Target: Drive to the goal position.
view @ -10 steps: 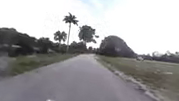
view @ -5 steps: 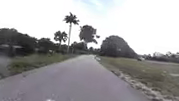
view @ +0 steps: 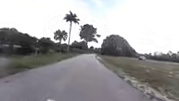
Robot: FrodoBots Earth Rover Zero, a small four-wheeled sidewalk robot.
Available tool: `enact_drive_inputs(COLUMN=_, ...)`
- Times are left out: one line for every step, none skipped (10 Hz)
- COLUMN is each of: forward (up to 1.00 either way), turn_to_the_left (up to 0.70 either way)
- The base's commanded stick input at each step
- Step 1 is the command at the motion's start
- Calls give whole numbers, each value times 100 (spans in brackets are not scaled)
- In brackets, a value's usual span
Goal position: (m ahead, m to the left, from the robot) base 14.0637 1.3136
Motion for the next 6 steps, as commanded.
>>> enact_drive_inputs(forward=85, turn_to_the_left=0)
enact_drive_inputs(forward=85, turn_to_the_left=0)
enact_drive_inputs(forward=85, turn_to_the_left=0)
enact_drive_inputs(forward=85, turn_to_the_left=0)
enact_drive_inputs(forward=85, turn_to_the_left=0)
enact_drive_inputs(forward=85, turn_to_the_left=0)
